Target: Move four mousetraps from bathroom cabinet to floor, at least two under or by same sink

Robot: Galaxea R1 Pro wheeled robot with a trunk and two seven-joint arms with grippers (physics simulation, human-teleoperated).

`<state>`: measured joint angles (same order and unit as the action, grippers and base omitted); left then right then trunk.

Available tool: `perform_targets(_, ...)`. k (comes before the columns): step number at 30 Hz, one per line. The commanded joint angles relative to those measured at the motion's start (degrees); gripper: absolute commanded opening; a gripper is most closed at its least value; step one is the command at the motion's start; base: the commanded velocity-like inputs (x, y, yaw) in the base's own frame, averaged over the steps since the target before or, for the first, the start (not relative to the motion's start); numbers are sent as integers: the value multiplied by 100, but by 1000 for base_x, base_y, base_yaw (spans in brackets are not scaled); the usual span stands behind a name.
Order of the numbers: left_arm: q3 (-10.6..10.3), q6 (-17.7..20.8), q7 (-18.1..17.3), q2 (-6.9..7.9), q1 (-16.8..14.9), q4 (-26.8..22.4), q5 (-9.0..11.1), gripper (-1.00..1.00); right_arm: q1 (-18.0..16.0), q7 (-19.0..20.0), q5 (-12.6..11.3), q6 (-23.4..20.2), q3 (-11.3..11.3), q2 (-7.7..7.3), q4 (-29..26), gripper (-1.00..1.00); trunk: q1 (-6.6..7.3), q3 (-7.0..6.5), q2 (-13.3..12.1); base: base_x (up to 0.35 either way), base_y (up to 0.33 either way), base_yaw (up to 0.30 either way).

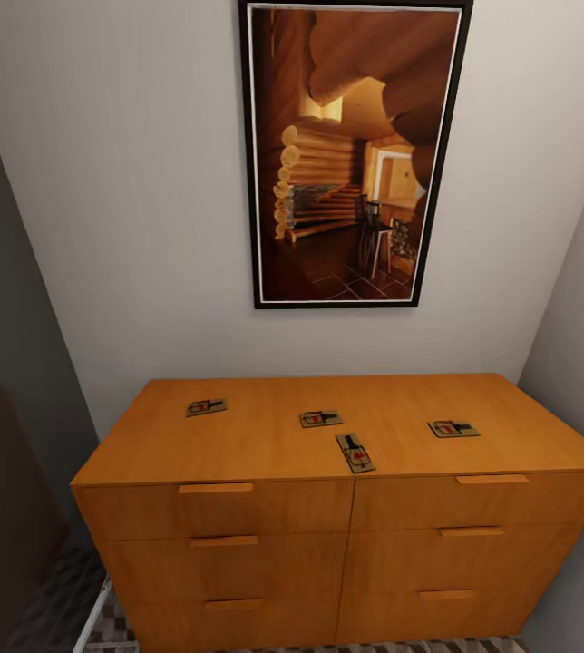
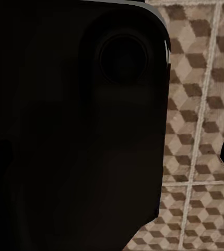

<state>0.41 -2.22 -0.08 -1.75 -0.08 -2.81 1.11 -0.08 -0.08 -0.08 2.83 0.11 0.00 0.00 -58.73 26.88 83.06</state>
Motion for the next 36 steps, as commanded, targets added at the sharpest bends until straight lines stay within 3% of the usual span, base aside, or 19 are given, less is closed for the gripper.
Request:
perform_targets(1, 3, -16, -1, -1, -1, 0, 12, 100, -1, -1, -1, 16, 0, 0, 0, 100, 0, 5, 2, 0, -265, 0)
perform_targets(11, 3, -16, 2, 3, -1, 0, 12, 100, -1, -1, -9, 16, 0, 0, 0, 100, 0, 5, 2, 0, -174, 0)
perform_targets(36, 3, -16, 8, 0, -1, 0, 12, 100, -1, -1, -10, 16, -1, 0, 0, 100, 0, 5, 2, 0, -13, 0)
